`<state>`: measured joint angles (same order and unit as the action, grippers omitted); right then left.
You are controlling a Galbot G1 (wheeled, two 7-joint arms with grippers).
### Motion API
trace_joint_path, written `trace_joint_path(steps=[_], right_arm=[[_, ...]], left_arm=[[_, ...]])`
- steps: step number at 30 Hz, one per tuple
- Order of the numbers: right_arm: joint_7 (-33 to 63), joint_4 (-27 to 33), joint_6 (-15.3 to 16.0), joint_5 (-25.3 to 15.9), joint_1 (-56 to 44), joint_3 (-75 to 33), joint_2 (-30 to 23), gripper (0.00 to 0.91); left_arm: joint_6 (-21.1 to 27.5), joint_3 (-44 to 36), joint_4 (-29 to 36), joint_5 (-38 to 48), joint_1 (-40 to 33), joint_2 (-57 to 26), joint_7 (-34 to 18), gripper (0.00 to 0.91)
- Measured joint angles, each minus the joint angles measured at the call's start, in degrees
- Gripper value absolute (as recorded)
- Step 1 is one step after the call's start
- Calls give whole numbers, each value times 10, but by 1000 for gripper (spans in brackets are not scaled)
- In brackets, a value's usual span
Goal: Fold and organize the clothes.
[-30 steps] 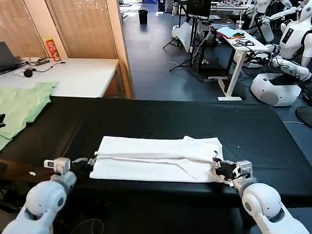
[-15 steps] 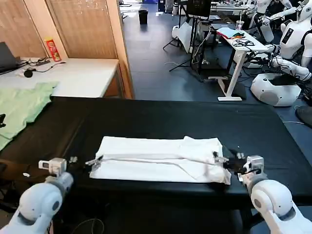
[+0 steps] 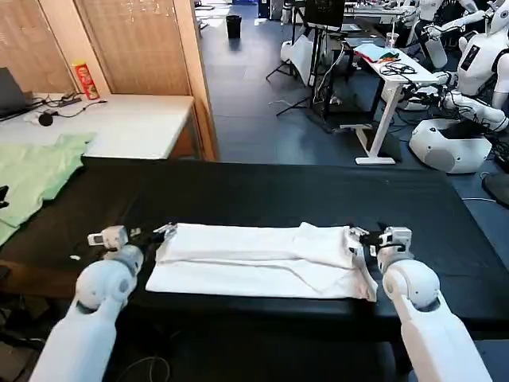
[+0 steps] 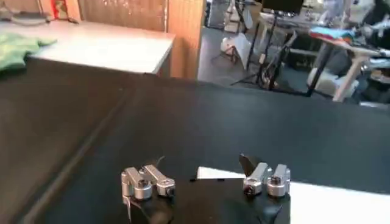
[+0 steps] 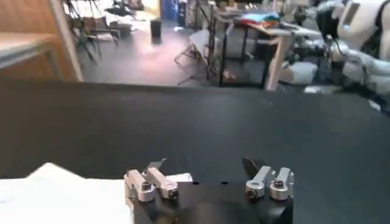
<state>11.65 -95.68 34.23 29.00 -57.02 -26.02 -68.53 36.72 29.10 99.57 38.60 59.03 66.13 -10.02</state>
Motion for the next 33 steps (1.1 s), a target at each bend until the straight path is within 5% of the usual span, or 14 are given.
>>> trace_joint_path(steps=[2, 6, 7, 8, 9, 11, 22, 23, 24, 25, 33], right_arm=[[-1, 4, -1, -2, 1, 0, -7, 741], [-2, 10, -3, -8, 1, -1, -19, 683], [-3, 11, -4, -11, 1, 0, -22, 556], [-4, 12, -5, -14, 0, -1, -24, 468], [-5, 12, -8, -19, -1, -1, -26, 244], [-6, 13, -16, -27, -5, -1, -32, 78], [24, 8, -60, -61, -22, -13, -61, 49], [18, 6, -60, -60, -24, -14, -62, 146], [10, 3, -59, -59, -26, -15, -61, 371], [1, -2, -58, -59, -30, -16, -60, 878], [-6, -48, -54, -35, -57, -33, -41, 878]], left_arm=[[2, -2, -13, -2, -4, 3, 3, 800], [8, -5, -31, -12, -9, 11, 3, 653], [6, -5, -35, -13, -11, 14, 3, 429], [5, -5, -39, -15, -12, 16, 3, 302], [4, -5, -43, -16, -14, 18, 4, 88], [4, -5, -51, -20, -16, 22, 3, 0], [-68, -22, -54, -131, -17, 29, 46, 0], [-71, -24, -55, -137, -19, 31, 47, 146], [-73, -25, -55, -140, -20, 32, 49, 419], [-76, -25, -55, -142, -21, 33, 52, 878], [-90, -26, -48, -148, -17, 24, 57, 878]])
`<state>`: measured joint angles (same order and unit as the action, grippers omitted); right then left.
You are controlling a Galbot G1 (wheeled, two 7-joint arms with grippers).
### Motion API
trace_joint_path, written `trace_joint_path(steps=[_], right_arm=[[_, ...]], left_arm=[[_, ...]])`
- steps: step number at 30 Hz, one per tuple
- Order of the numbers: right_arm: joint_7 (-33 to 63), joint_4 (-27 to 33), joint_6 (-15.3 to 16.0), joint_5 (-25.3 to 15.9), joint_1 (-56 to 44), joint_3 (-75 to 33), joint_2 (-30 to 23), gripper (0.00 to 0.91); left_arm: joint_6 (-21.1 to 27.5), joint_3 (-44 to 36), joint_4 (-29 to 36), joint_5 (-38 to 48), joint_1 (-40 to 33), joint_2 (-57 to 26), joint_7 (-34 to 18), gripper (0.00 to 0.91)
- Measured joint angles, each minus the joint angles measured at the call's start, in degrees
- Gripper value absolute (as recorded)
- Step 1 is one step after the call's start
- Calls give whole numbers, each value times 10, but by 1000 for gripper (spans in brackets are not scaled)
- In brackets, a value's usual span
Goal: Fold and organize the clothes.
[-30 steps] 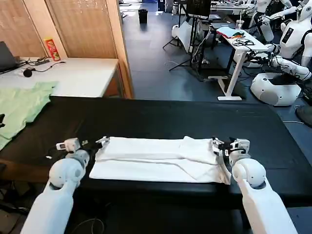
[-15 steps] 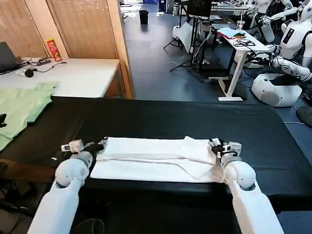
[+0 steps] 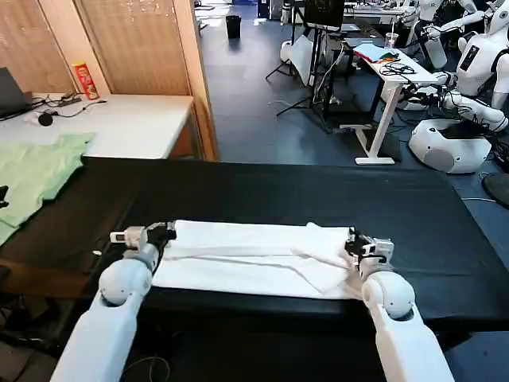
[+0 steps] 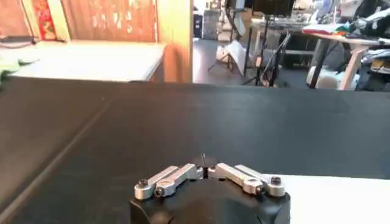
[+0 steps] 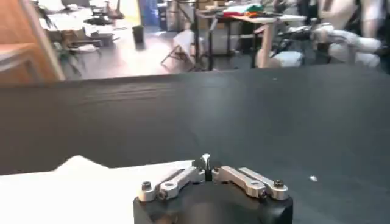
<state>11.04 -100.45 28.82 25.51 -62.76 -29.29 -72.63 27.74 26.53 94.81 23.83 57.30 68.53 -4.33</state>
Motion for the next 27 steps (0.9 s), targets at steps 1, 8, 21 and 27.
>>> trace_joint_path(steps=[1, 8, 21, 27], right_arm=[[3, -8, 2, 5, -4, -4, 3, 878], [6, -89, 13, 35, -52, -38, 32, 878], [3, -184, 17, 36, -126, -58, 32, 878], [3, -203, 17, 35, -138, -59, 30, 878]], left_arm=[[1, 2, 4, 4, 3, -3, -1, 878], [26, 31, 56, 83, 44, -29, -12, 878], [28, 78, 137, 145, 171, -2, 5, 848], [23, 72, 135, 97, 182, 16, 9, 751]])
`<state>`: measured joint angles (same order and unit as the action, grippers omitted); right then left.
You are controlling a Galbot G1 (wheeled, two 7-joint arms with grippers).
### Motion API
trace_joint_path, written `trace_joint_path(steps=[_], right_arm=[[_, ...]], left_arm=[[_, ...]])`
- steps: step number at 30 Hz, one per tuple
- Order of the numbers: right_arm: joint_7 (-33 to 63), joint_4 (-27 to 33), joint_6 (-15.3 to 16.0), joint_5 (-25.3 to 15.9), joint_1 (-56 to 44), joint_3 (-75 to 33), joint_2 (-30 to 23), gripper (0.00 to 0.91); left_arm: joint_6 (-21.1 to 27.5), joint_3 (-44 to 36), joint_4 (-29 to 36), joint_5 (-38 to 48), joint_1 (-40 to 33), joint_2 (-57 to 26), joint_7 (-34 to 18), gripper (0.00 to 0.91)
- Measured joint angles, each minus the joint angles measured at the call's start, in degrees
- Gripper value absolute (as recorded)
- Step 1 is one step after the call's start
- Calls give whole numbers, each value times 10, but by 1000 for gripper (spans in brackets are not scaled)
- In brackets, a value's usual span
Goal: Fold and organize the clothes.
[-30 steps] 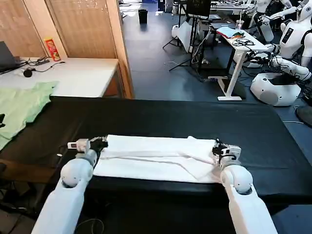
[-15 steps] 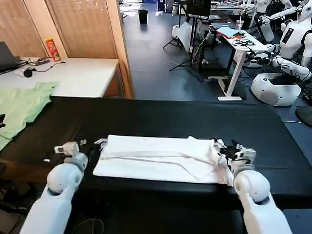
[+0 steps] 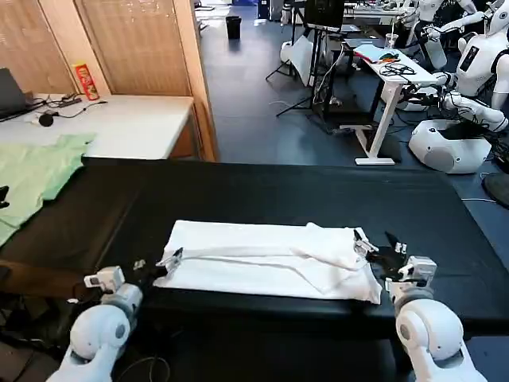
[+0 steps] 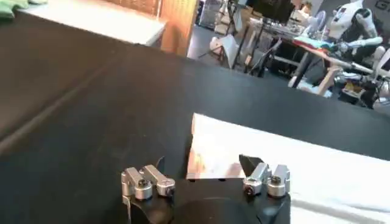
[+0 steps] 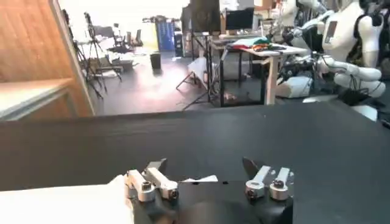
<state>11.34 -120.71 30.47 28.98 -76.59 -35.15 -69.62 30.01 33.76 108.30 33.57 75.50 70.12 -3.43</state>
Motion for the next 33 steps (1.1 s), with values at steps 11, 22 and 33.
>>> trace_joint_path(steps=[11, 22, 33], right_arm=[[-9, -4, -3, -23, -5, 8, -12, 878], [-11, -11, -2, -25, -3, 9, -16, 878], [-10, -18, -2, -27, -7, 6, -23, 878]], left_arm=[[-4, -8, -2, -80, 11, 14, 9, 410], [12, -20, 13, -93, 9, 22, 19, 0], [-2, 4, -14, -138, -4, -29, 50, 0]])
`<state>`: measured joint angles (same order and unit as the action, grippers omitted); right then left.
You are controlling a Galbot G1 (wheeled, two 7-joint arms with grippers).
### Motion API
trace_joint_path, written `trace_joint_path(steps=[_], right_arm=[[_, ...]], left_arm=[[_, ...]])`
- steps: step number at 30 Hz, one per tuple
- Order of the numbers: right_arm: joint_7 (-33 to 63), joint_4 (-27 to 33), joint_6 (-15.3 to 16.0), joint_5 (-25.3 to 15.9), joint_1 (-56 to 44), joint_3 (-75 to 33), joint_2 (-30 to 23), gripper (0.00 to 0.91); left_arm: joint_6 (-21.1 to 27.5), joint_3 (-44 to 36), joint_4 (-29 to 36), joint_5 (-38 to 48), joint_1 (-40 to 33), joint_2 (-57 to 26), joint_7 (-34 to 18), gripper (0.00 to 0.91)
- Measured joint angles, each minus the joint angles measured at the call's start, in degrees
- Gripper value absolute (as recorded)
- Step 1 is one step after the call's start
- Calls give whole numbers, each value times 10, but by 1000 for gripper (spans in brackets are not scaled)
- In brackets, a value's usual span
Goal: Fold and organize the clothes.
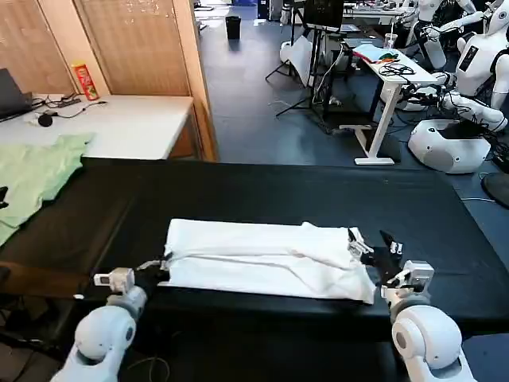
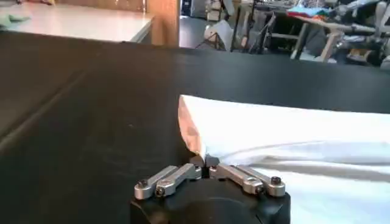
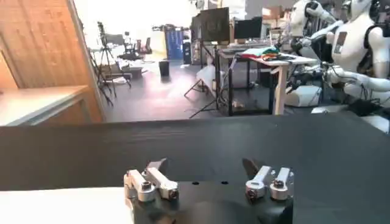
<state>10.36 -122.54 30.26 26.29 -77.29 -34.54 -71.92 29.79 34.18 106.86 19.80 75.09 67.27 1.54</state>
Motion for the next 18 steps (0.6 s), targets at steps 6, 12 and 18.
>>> trace_joint_path(steps=[6, 12, 18], right_arm=[[0, -1, 0, -6, -4, 5, -9, 878], [0, -6, 0, -12, -9, 10, -16, 878], [-2, -14, -3, -18, -23, 5, -21, 878]], left_arm=[[-49, 42, -25, -41, 7, -83, 10, 0], [-50, 85, -35, -52, 15, -160, 2, 0], [-26, 78, 9, -15, 24, -149, -20, 0]])
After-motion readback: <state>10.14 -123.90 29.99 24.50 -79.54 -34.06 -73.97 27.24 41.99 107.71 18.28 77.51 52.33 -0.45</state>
